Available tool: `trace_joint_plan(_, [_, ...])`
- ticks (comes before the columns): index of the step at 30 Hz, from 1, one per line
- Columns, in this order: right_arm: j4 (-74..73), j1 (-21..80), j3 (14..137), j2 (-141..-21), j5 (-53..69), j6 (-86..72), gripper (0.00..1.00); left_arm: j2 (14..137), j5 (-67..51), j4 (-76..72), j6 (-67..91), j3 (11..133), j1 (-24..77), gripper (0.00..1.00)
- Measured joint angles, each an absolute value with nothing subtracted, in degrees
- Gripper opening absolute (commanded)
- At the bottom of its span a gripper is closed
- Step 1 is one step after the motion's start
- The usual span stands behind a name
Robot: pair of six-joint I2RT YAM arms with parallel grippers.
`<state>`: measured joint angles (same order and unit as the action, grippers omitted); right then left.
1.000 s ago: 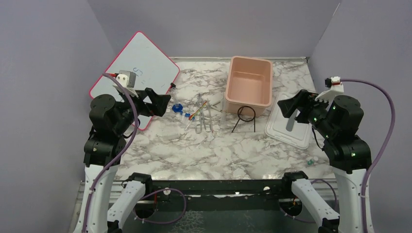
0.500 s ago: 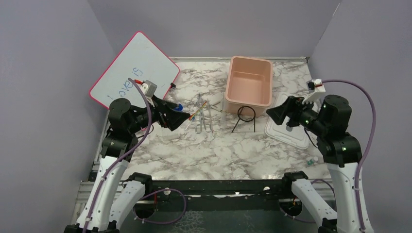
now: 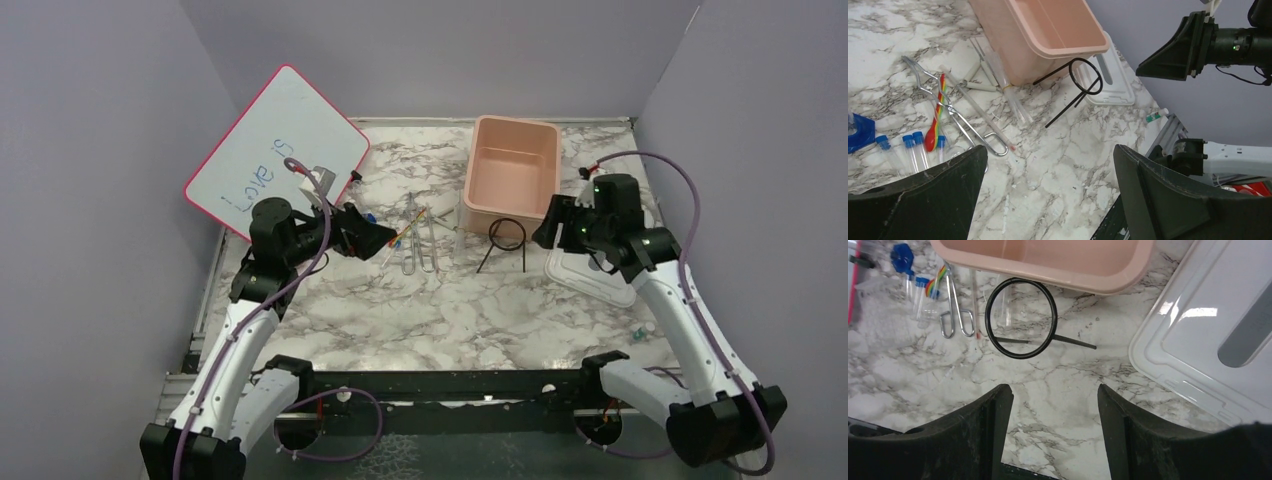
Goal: Organize the chemistry lab equipment
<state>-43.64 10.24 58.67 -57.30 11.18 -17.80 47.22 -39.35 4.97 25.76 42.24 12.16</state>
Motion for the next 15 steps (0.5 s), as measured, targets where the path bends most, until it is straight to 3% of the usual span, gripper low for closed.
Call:
trace_joint_plan(7, [-42.0, 28.6, 60.9, -70.2, -9.3, -24.4, 0.65, 51.2, -36.9, 2.3, 25.9, 41.3, 12.5, 0.99])
trace_joint_plan(15, [-40.3, 31.4, 61.7, -75.6, -21.6, -30.4, 0.52, 51.9, -34.3, 1.3, 24.8, 40.7, 13.5, 0.99])
